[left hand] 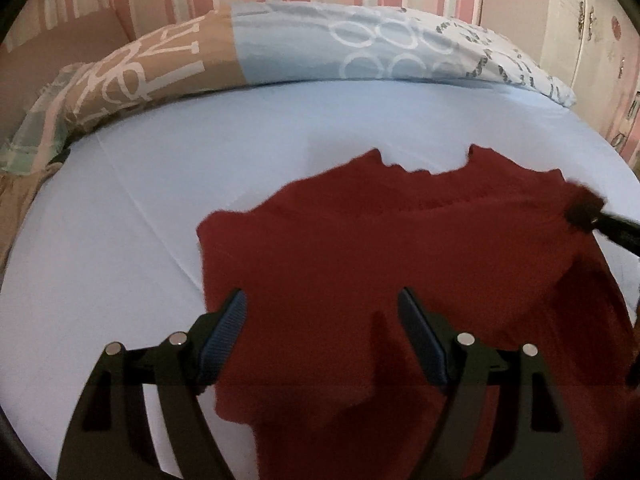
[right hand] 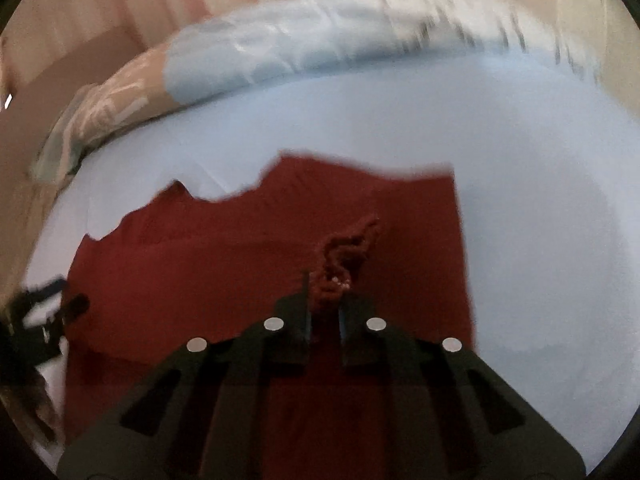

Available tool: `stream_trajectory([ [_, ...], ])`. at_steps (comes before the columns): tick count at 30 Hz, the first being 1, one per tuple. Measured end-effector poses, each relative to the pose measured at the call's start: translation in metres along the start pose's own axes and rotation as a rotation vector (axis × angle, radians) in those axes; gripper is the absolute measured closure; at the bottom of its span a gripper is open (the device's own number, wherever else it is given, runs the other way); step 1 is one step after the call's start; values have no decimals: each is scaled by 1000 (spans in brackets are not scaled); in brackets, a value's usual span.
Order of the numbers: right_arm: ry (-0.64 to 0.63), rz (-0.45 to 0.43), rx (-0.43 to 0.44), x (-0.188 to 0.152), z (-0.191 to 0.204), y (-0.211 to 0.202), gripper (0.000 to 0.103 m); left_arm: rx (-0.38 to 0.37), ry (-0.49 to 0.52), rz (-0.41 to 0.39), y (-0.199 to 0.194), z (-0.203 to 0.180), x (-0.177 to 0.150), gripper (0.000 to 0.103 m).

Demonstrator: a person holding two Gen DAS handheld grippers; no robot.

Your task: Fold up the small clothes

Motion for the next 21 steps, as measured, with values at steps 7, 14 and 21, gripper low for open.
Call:
stream_trajectory([
  [7,6,77,-80,-23,-31,11,93,-22,6,-4,1,-10,3,25],
  [14,-48,101,-150,-30,-29,3,61,-32,1,13,6,-22,-2,25],
  [21,-107,4,-133,-11,15,-13,32,-14,-33,19,2,-38,0,23],
])
Point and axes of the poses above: each gripper's, at about its wrist camera, not at the fingertips, and y roughly the way its jaws point, z to its left, x to its top, the point moved 2 cm from there along y, roughly the way its jaws point, and after that the axes turned 9 degrees about -y, right-handed, at the moved point
